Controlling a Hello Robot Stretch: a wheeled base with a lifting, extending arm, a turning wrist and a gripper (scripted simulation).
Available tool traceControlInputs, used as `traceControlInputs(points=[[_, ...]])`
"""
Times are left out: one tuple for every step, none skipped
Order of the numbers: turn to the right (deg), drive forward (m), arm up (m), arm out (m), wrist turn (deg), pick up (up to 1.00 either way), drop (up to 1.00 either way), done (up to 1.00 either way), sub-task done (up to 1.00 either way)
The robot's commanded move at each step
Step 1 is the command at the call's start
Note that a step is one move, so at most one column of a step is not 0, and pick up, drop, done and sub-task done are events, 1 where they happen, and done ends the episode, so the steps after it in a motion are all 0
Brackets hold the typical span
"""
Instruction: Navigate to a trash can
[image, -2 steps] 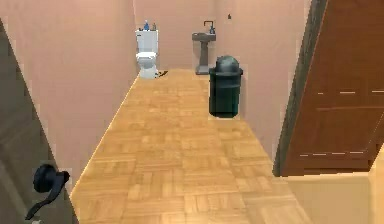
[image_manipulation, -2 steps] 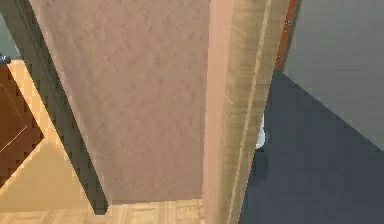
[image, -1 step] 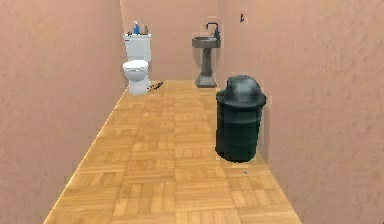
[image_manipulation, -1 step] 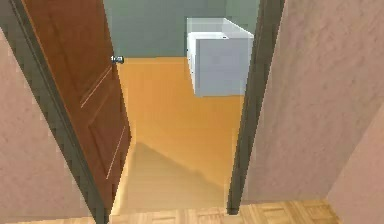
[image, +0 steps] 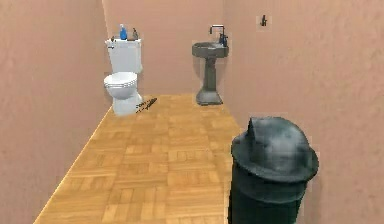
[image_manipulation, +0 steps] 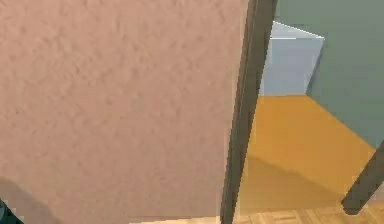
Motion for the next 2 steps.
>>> traceControlInputs(points=[[24.0,0.0,0.0,0.0,0.0,0.0,0.0,0.0,0.0],[0.0,0.0,0.0,0.0,0.0,0.0,0.0,1.0,0.0]])
